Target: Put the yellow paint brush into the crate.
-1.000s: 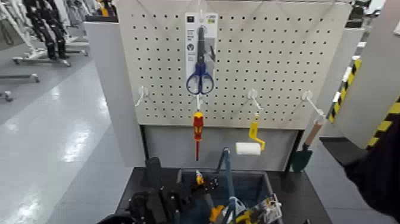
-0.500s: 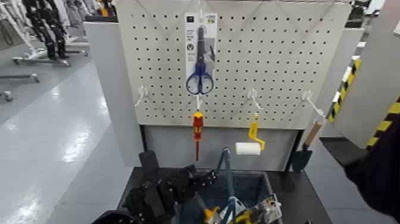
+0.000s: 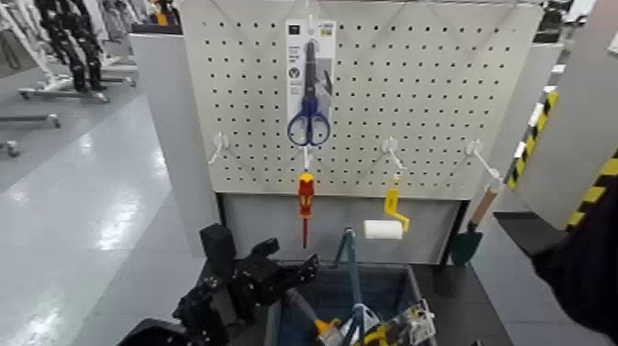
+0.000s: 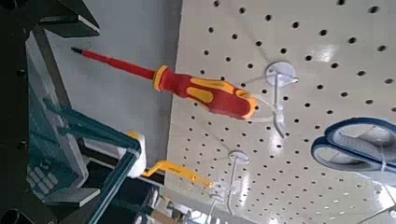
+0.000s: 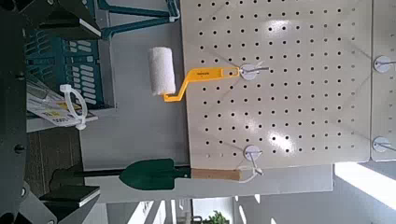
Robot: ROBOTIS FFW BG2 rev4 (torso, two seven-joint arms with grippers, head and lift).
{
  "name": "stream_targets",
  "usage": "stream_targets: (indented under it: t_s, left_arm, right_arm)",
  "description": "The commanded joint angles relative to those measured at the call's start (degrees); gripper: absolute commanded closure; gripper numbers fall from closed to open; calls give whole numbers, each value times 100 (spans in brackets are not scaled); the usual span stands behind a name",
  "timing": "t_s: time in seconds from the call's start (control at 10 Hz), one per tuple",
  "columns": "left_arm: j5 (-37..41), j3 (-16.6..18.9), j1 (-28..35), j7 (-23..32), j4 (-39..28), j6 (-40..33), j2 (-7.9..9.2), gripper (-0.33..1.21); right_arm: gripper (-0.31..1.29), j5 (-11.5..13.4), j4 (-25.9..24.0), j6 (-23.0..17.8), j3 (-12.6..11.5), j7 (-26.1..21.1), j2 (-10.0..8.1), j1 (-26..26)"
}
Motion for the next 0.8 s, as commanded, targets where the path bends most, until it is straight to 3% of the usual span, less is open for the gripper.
stream_targets:
  t_s: [0.1, 0.4, 0.8]
  left_arm:
    - [-1016, 359, 336, 252, -325, -337, -23, 10]
    - [-1860, 869, 820, 560, -580, -820, -164, 10]
    - [-2308, 1273, 1593, 1492, -738, -1506, -296, 10]
  right_arm:
    - [13, 0, 0, -9, -9, 0, 0, 9]
    - [13, 0, 0, -26, -17, 0, 0, 9]
    - [13, -9, 18, -35, 9, -18, -9, 9]
